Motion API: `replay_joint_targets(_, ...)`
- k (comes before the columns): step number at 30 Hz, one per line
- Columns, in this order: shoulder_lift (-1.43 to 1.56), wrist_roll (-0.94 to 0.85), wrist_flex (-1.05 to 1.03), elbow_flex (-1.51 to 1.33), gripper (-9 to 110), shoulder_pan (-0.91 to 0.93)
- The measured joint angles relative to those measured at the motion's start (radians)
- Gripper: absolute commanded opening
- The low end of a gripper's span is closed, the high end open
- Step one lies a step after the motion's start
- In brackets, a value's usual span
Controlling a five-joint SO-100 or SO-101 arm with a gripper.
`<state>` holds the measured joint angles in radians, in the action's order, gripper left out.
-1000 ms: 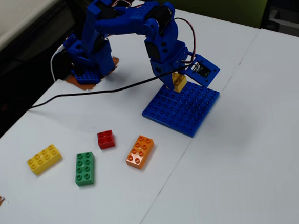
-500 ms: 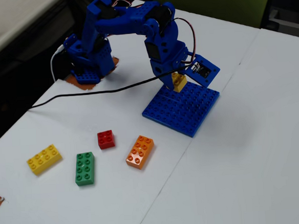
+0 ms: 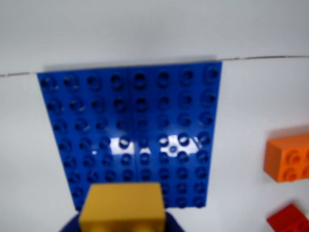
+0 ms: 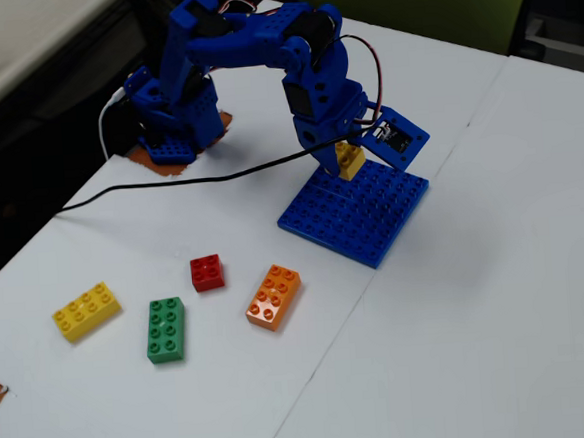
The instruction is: Pick up the 2x2 yellow block and go up the 8x8 blue block.
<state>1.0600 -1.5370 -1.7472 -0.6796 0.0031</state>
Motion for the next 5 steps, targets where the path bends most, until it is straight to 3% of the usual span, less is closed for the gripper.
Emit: replay_joint_targets(5, 0.000, 0.000, 0.000, 0.000, 0, 0.000)
